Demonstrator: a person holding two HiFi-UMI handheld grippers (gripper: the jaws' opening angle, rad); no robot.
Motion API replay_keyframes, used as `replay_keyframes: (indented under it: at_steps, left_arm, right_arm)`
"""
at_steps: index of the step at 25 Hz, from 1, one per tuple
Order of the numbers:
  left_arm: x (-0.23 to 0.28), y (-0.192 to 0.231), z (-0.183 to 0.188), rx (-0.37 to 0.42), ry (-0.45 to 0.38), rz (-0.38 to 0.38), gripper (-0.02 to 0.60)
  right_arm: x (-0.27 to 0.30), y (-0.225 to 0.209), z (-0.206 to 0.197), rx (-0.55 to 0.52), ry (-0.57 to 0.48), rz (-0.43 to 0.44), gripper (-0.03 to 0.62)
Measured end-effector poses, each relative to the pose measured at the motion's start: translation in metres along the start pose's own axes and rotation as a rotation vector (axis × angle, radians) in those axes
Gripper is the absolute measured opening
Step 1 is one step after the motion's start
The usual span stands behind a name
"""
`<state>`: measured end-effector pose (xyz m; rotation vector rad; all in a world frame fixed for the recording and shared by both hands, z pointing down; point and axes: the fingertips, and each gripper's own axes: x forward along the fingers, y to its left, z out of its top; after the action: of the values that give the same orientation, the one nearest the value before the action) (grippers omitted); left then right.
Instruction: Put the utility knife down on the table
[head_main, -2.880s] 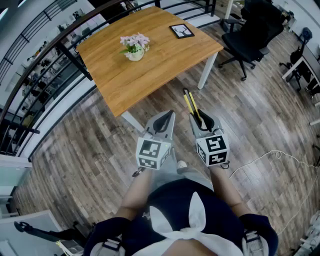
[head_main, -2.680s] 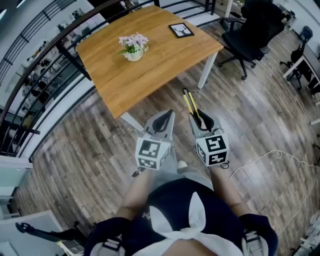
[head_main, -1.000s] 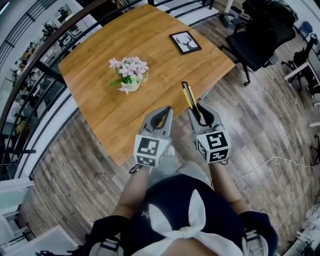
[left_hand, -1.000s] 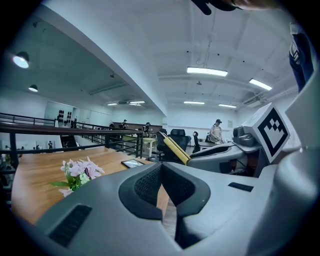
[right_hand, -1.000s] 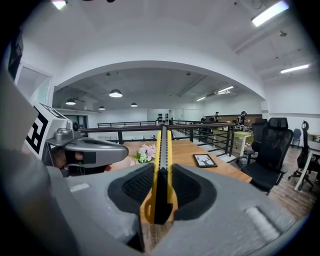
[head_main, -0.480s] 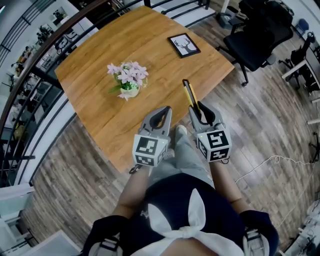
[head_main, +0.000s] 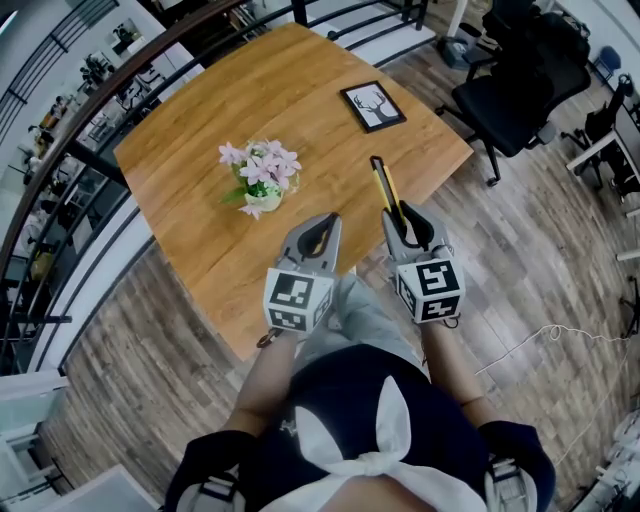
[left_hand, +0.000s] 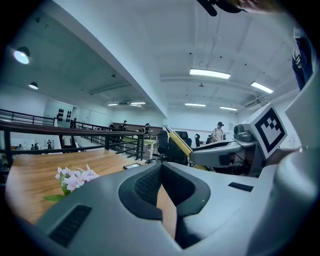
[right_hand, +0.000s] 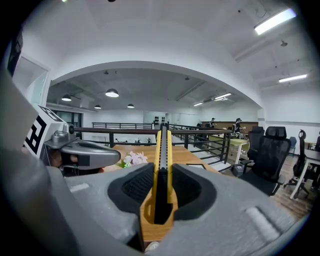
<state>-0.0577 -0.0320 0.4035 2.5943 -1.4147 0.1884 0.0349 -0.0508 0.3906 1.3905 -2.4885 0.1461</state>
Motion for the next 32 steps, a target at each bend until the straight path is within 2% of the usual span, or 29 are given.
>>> replay_keyframes:
  at_steps: [11, 32]
  left_arm:
    - [0.035, 0.016, 0.011, 0.03, 0.013, -0.02, 0.015]
    - [0.083, 0.063, 0.015, 0.01, 0.039, -0.012, 0.015]
  right_arm:
    - [0.031, -0.029, 0.017, 0.005, -0.026, -0.015, 0.112]
    - [0.091, -0.061, 0.04, 0.019, -0.036, -0.031, 0.112]
